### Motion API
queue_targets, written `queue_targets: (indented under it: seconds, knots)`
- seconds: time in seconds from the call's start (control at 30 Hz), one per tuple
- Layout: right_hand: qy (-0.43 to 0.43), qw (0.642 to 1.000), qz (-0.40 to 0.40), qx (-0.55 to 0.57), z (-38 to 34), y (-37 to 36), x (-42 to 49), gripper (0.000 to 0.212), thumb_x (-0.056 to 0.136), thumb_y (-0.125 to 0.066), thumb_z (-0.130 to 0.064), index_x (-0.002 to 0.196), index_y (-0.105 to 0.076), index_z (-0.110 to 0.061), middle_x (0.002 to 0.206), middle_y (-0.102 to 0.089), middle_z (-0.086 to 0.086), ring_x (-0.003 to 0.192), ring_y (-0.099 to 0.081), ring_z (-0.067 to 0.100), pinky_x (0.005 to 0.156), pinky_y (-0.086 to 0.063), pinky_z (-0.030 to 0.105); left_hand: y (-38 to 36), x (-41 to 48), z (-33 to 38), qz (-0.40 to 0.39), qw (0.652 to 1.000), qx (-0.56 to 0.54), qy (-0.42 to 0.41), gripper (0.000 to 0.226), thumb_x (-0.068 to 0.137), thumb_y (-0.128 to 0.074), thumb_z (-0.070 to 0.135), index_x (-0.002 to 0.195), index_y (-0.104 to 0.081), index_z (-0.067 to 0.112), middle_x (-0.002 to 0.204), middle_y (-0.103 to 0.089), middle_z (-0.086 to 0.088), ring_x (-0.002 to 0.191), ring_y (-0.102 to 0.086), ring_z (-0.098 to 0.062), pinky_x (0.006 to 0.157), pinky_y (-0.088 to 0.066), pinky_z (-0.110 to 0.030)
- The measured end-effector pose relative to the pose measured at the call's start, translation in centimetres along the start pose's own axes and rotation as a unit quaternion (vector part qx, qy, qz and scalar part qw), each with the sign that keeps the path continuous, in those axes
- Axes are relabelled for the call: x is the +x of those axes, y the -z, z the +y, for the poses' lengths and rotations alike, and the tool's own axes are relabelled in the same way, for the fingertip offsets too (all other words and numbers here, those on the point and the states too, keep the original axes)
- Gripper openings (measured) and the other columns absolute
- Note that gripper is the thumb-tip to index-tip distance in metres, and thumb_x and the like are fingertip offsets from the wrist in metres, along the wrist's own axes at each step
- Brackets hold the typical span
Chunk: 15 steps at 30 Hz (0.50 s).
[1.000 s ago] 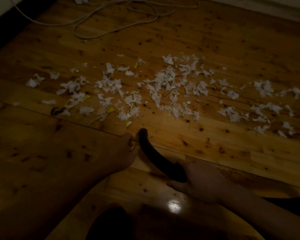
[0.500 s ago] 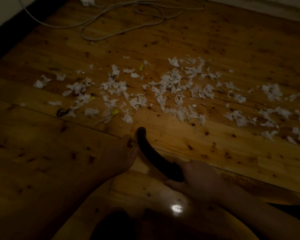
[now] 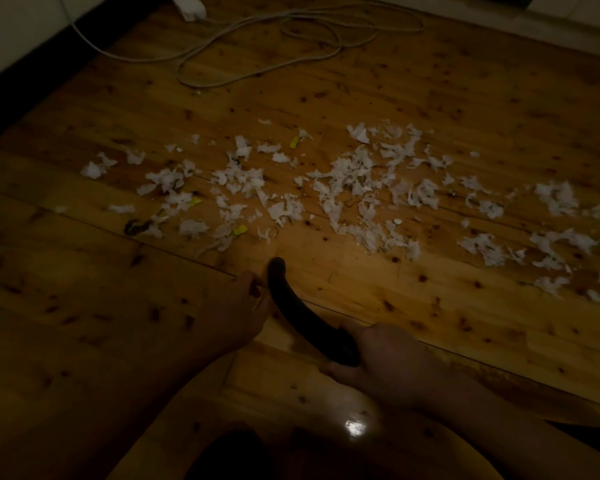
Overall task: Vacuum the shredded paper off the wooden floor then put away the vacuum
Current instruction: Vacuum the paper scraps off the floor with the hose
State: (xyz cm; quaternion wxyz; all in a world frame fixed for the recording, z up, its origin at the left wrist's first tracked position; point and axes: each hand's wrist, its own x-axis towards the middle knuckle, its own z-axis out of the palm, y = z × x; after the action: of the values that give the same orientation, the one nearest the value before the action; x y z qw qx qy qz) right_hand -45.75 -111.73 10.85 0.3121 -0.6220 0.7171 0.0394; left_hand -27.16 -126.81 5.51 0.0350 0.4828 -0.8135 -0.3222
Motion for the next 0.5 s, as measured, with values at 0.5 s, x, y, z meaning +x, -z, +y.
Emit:
queue_targets:
  seconds: [0.5]
  knots:
    - [0.011,0.999,0.010,-0.047,-1.5,0.9,1.8,0.064,0.088,-0.044,-0.070,0.135,-0.042,-0.026,0.077,-0.046,-0.012,0.067,-0.047,0.011,0.051,-0.032,0.024,0.7,0.3,-1.2,0.010,1.000,-0.016,0.018,0.033,0.094,-0.058,0.035,0.120,-0.054,0.015,0.111,-0.063,-0.001,0.099,-0.061,-0.018,0.083,-0.053,-0.038]
